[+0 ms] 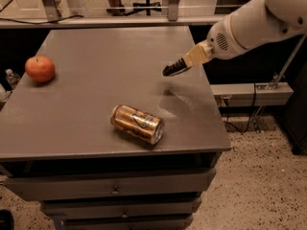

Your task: Move rxbar chocolate near orange can

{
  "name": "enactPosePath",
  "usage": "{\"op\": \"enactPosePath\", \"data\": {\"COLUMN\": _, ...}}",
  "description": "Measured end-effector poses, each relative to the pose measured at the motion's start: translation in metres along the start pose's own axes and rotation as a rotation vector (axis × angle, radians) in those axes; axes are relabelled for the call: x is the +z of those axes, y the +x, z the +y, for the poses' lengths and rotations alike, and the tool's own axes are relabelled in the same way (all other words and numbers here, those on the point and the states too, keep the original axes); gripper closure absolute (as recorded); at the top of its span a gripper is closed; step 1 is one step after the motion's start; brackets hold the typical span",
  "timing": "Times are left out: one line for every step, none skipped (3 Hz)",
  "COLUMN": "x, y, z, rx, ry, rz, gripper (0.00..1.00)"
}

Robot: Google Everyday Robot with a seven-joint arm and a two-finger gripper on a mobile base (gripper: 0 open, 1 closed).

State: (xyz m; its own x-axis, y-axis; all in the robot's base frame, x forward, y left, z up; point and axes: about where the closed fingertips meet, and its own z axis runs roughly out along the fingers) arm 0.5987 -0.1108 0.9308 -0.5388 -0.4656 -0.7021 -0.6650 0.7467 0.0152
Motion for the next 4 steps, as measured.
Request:
{"op": "enactPosePath", "data": {"x": -0.009, "y": 0.027, "z": -0.002, "rx": 0.058, "ry": -0.005, "rz": 0.042, "gripper": 1.0}}
{"op": "enactPosePath", "data": {"x": -0.018, "y": 0.049, "z": 0.009, "rx": 0.122, "ry": -0.026, "rz": 0.086, "gripper": 1.0}}
{"op": "enactPosePath", "data": {"x": -0.021, "y": 0.066, "z": 0.022, "rx": 0.171, "ry": -0.059, "rz": 0.127, "gripper": 1.0}}
{"op": "enactPosePath", "data": {"x": -0.017, "y": 0.077, "z": 0.032, "rx": 0.205, "ry": -0.097, "rz": 0.162, "gripper": 1.0}}
